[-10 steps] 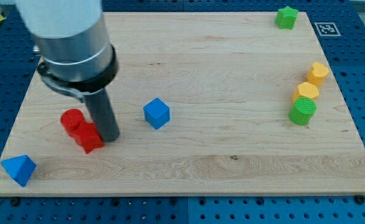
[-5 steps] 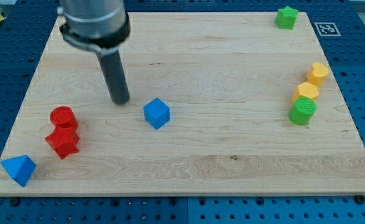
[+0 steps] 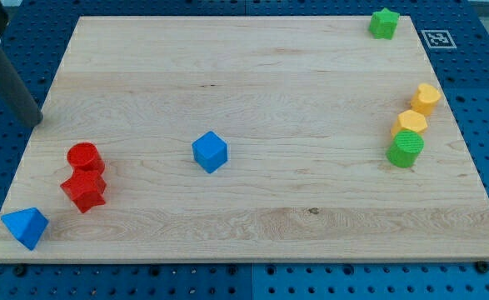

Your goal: Push the red circle right a bit

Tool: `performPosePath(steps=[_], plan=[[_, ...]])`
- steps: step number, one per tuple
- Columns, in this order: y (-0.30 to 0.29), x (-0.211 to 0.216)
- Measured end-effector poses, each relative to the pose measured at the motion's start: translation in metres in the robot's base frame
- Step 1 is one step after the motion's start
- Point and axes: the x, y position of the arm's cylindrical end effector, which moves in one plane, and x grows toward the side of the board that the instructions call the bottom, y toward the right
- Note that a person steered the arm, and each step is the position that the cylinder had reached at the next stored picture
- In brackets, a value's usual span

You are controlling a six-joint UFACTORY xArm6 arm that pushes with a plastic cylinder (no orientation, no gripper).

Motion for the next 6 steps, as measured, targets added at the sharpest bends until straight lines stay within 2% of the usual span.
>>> performPosePath(steps=[1,2,3,6], plan=[[0.000,0.018],[0.000,0.054],[0.000,0.054],[0.060,0.064]])
